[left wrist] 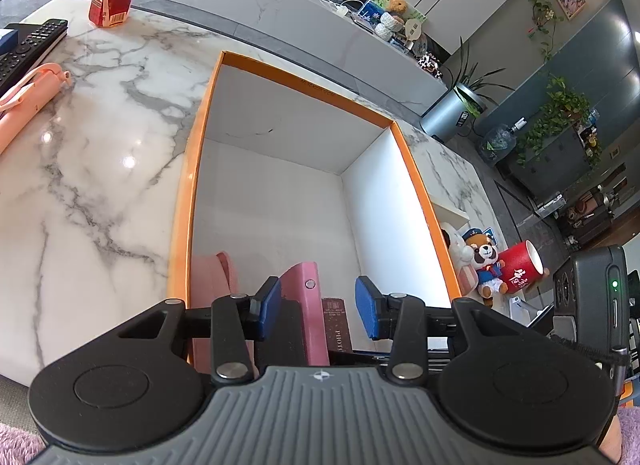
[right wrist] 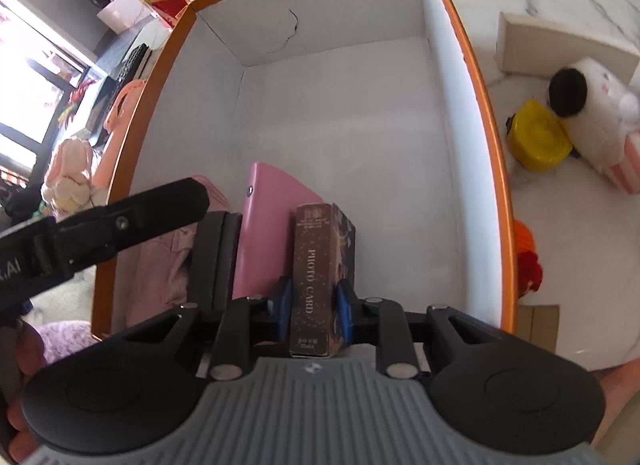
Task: Organize objects
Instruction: 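Open both grippers and lift them away from the wallet and photo card box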
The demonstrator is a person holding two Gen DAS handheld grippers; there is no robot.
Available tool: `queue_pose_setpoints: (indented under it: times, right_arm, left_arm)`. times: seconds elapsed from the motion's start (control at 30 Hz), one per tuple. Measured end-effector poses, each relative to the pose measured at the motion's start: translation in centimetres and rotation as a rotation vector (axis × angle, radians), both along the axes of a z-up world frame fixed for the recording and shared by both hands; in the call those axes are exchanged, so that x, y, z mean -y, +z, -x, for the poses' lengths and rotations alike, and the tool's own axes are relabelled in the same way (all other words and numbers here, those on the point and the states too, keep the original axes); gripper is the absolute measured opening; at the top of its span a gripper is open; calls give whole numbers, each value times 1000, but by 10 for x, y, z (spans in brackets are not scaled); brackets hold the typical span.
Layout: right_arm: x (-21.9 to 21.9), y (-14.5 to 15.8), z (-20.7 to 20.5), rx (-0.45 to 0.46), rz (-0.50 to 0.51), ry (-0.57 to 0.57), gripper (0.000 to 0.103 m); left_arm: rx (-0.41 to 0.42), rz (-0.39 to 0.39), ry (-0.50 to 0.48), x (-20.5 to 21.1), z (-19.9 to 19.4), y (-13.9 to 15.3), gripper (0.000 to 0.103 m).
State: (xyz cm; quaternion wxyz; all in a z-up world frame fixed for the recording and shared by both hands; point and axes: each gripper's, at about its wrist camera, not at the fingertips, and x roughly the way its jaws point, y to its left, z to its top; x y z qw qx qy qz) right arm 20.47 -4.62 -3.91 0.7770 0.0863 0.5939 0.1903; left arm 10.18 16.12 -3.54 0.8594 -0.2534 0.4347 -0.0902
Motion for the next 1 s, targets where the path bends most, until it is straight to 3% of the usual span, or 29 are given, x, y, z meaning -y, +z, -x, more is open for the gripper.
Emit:
queue_pose_setpoints:
  times: [0.43,0.63,0.7,1.0]
  right_arm:
    - [-6,13,11,100,73,72,30]
    - [1,38,25,190,40,95,31]
    - [11,51,33,227,30,95,37]
    - [90,87,66,343,35,-30,37]
  left_arm:
    - [39,-31,-6,9,6,12,46]
    - [77,-64,-43,24,12,29,47]
    - [92,-76,-67,32,15,35,46]
    - [135,-116,-253,101,29,54,46]
